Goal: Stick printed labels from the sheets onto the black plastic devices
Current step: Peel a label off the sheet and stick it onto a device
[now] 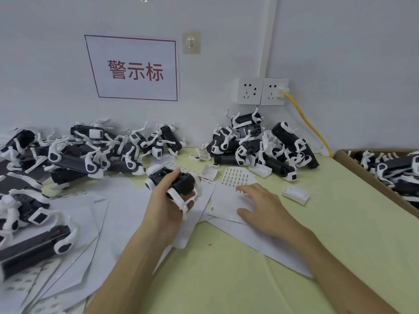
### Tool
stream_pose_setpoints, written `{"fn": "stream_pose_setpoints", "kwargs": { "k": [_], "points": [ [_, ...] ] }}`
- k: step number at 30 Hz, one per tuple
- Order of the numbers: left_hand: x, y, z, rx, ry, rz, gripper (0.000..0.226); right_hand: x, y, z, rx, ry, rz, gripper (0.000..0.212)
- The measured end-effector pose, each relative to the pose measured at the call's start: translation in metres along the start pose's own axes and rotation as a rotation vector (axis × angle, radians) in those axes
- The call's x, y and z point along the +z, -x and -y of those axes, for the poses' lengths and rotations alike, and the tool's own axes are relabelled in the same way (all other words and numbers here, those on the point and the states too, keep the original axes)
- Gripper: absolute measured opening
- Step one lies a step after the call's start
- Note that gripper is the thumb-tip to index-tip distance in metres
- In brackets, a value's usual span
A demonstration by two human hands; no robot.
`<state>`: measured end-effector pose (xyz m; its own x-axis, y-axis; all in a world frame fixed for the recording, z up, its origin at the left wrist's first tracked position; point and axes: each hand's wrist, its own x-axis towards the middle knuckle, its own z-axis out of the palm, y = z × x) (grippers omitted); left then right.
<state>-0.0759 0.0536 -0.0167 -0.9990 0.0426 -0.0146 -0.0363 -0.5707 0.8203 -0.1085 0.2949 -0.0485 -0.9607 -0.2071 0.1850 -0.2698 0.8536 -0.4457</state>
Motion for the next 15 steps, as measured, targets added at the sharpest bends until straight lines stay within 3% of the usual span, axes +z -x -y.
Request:
{"fn": "stream_pose_setpoints", "kwargs": {
  "k": [3, 7, 11, 15],
  "points": [
    [-0.003, -0.002, 0.002, -0.068, 0.041, 0.008, 0.049, 0.009, 0.005, 0.012, -0.117, -0.133, -0.011, 0.057],
    [-0.004, -0.002, 0.001, -0.219, 0.101, 0.011, 0.050, 0.021, 0.009, 0.017, -0.123, -0.053, 0.087, 0.072],
    [-0.002, -0.001, 0.001, -0.290, 0.143, 0.046, 0.042, 0.016, 0.007, 0.015, -0.102, -0.025, 0.059, 0.064],
    [-0.001, -0.001, 0.004, -0.284, 0.087, 0.073, 0.056, 0.012, 0.006, 0.016, -0.111, -0.008, 0.041, 0.053]
  ]
}}
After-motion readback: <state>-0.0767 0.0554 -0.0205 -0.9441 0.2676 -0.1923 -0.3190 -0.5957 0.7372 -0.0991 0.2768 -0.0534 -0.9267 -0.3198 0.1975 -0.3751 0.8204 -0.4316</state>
